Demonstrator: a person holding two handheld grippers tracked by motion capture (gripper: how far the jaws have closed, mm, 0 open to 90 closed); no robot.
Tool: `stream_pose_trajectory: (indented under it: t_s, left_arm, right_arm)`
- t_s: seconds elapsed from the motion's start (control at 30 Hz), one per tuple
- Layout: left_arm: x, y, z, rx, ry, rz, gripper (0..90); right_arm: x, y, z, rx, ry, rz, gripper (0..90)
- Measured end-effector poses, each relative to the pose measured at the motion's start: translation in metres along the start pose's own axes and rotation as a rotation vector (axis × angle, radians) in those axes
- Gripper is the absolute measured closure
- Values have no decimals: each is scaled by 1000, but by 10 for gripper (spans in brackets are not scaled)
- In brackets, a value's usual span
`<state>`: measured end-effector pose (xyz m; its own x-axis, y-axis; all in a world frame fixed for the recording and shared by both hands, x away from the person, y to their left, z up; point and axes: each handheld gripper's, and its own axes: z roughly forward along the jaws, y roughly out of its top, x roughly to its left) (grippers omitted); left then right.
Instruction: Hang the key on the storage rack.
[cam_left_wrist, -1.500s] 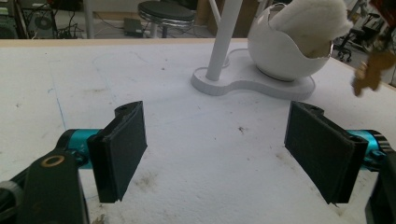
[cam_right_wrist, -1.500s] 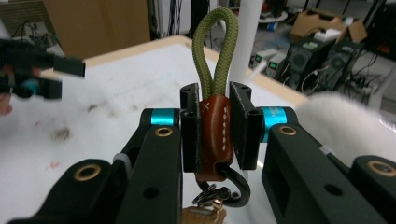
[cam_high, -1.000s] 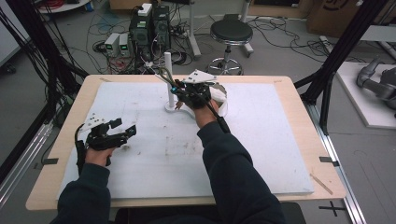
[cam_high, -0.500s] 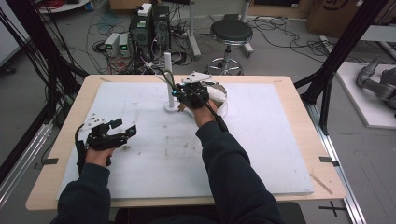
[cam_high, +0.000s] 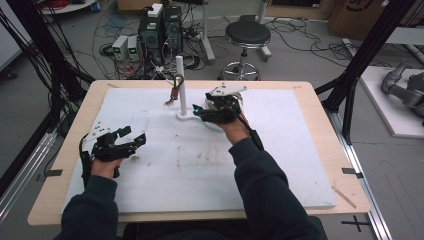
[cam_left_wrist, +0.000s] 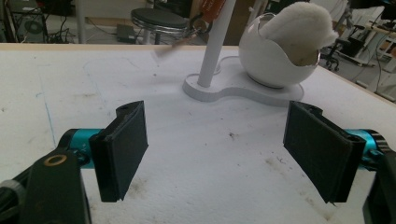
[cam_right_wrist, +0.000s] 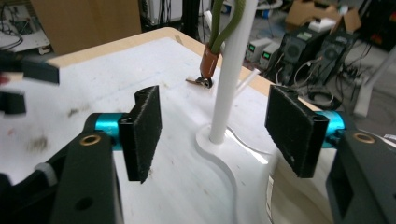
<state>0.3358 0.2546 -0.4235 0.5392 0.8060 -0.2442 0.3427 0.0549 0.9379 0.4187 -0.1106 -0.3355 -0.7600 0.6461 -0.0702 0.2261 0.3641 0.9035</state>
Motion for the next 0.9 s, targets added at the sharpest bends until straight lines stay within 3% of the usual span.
stream_pose_trajectory:
  t_s: [0.23, 0.37, 0.47, 0.63, 0.77, 0.9]
  left_arm:
    - [-4, -1, 3, 8, -18, 8, 217]
    - [-6, -1, 4, 14, -22, 15, 217]
    - [-8, -1, 5, 15, -27, 25, 217]
    - [-9, -1, 6, 12, -32, 31, 217]
    - [-11, 0, 7, 15, -36, 40, 217]
    - [-11, 0, 9, 19, -40, 40, 217]
  right_arm:
    - [-15, -42, -38, 59, 1, 14, 264]
    - [-20, -67, -62, 78, -41, 14, 243]
    - [-24, -89, -81, 96, -98, -14, 241]
    - [-34, -123, -109, 74, -148, 53, 239]
    - [-42, -132, -124, 61, -174, 77, 221]
    - [-45, -139, -136, 57, -198, 60, 220]
